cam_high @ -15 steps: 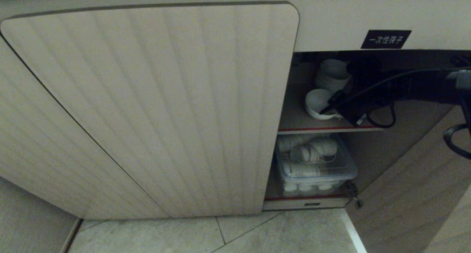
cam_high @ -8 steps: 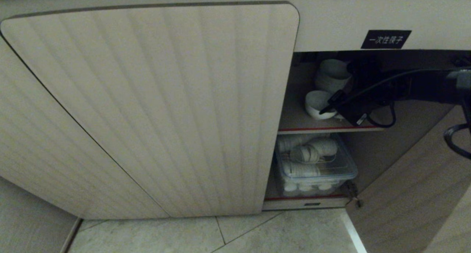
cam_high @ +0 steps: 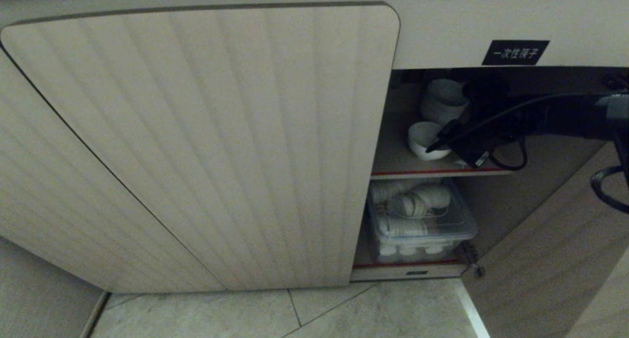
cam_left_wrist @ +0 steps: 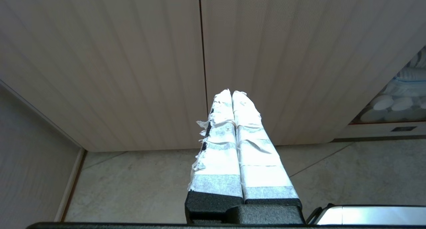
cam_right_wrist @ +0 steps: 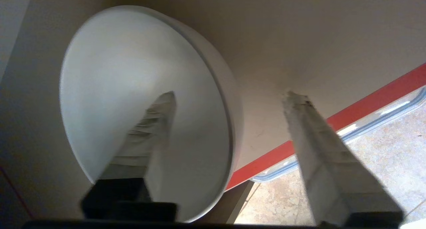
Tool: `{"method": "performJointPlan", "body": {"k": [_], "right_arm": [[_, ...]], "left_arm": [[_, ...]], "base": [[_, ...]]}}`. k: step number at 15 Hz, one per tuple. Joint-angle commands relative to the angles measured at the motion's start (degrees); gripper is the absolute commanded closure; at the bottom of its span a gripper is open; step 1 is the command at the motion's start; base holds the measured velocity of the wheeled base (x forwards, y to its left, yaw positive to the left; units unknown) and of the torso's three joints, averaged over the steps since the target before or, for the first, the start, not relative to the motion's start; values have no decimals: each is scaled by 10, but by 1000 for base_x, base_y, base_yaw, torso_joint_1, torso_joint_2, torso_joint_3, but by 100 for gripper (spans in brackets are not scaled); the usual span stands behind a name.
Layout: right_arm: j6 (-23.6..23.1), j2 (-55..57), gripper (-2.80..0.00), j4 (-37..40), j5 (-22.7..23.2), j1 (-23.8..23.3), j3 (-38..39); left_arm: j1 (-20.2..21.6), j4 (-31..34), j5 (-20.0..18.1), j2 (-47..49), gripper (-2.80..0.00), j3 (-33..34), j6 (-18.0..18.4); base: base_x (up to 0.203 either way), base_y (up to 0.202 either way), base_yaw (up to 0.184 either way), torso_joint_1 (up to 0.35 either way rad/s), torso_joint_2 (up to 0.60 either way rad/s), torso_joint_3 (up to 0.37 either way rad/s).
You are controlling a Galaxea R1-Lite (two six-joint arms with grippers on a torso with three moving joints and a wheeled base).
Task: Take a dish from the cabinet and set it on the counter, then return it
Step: Put it back into the cabinet
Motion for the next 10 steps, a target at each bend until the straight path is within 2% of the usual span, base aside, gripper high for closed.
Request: {"method": "performJointPlan", "body": {"k": [1,6,10], "right_arm": [[3,0,-280,1,0,0,0],[0,-1,-280,-6,-2,0,0],[-15,0,-280,-29,-27,1,2]], "left_arm": [[0,0,0,0,0,0,0],[0,0,0,0,0,0,0],[0,0,0,0,0,0,0]], "base": [[0,0,0,0,0,0],[0,0,0,0,0,0],[0,0,0,0,0,0]]}}
